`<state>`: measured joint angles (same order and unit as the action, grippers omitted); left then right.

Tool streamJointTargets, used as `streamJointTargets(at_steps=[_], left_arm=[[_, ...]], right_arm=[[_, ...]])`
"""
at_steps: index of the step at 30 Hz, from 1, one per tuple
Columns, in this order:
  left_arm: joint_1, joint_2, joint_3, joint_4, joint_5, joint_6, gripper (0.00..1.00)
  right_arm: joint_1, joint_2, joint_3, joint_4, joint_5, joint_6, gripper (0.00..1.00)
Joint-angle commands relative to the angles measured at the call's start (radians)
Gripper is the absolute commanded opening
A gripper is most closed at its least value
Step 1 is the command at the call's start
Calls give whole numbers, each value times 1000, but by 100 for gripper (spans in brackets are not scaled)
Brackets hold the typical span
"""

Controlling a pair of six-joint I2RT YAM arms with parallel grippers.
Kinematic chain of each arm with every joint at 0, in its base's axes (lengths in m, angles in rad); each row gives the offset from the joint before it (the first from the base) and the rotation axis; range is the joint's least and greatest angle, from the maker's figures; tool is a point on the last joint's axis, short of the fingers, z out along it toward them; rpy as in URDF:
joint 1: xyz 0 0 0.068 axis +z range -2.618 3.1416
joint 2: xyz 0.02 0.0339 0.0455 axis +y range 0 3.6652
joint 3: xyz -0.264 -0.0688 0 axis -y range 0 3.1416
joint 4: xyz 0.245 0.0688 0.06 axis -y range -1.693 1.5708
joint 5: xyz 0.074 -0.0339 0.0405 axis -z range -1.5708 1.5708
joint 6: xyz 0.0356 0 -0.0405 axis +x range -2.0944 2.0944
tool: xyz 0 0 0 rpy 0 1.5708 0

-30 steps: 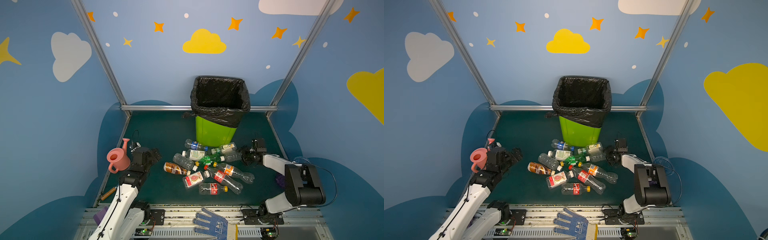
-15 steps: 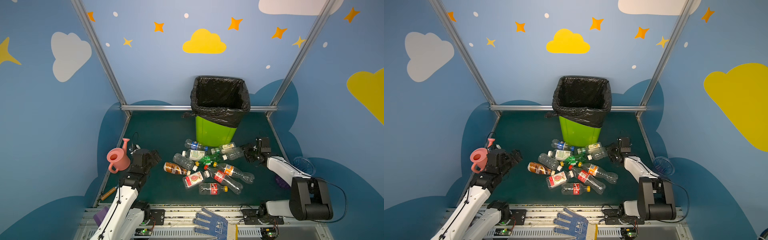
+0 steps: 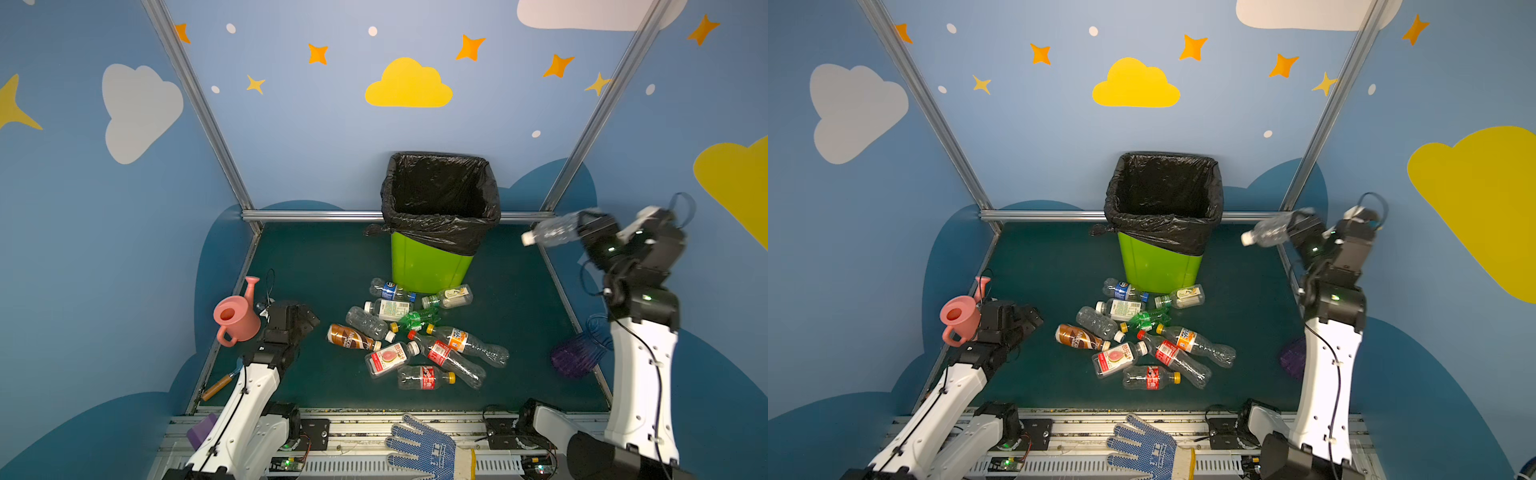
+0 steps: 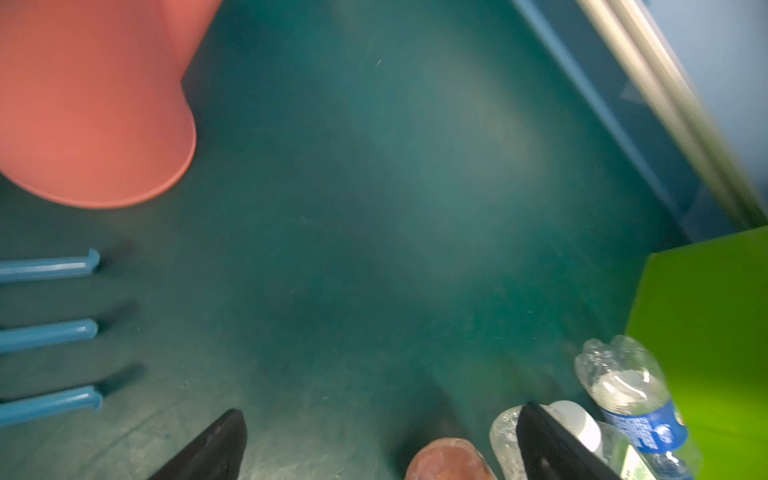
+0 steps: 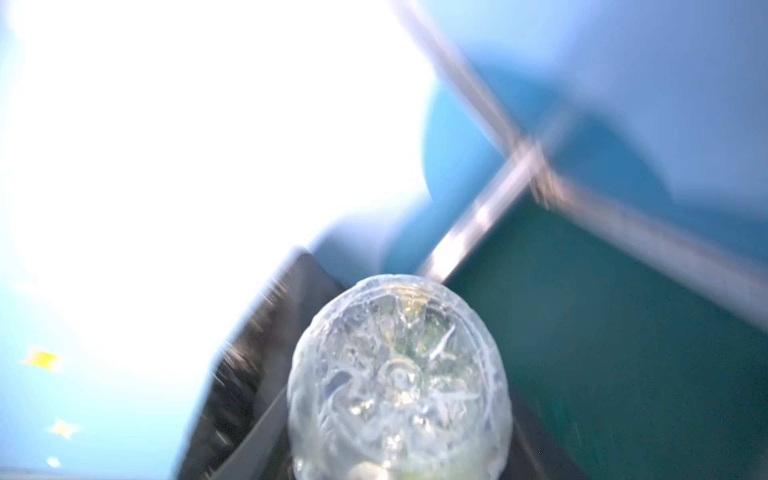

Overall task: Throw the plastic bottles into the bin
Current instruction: 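Lift the clear ridged bottle with the right gripper over the bin and release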

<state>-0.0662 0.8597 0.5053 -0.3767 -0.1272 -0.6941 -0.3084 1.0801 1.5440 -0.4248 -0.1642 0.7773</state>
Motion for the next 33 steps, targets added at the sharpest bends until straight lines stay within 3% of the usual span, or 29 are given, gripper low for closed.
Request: streamJointTargets(at_steps=[1,4,6,9,10,13,15,17,19,24,33], left_arm=[[10,16,-3,8,36,-43,100],[11,1,-7,3,58,-78,100],[11,-16,-14,-1,85,-103,100],[9,-37,-42,9,137,-137,100],[9,-45,-50,11,151,-160,100],[6,-82,-64,-19,171,-221,100],[5,-127,-64,-57,180,-249,100],[2,-190,-60,-97,180,-277,100],[1,-256,-62,-118,173,-307,100],[-4,-327,-44,-162,194,-350,100],[-111,-326,-88,-155,210,-420,100]], right_arm=[[-50,-23,213,-73,-45,-120,55],[-57,56,338,-1,-126,-48,52],[-3,127,356,82,-174,9,49],[331,299,453,30,-44,-178,52],[423,393,512,-12,-48,-227,55],[567,718,853,-276,-106,-320,65],[597,871,1166,-488,-27,-372,78],[614,918,1337,-529,55,-402,89],[610,833,1283,-446,110,-420,93],[564,485,757,-108,119,-380,98],[398,259,368,-41,20,-290,98]])
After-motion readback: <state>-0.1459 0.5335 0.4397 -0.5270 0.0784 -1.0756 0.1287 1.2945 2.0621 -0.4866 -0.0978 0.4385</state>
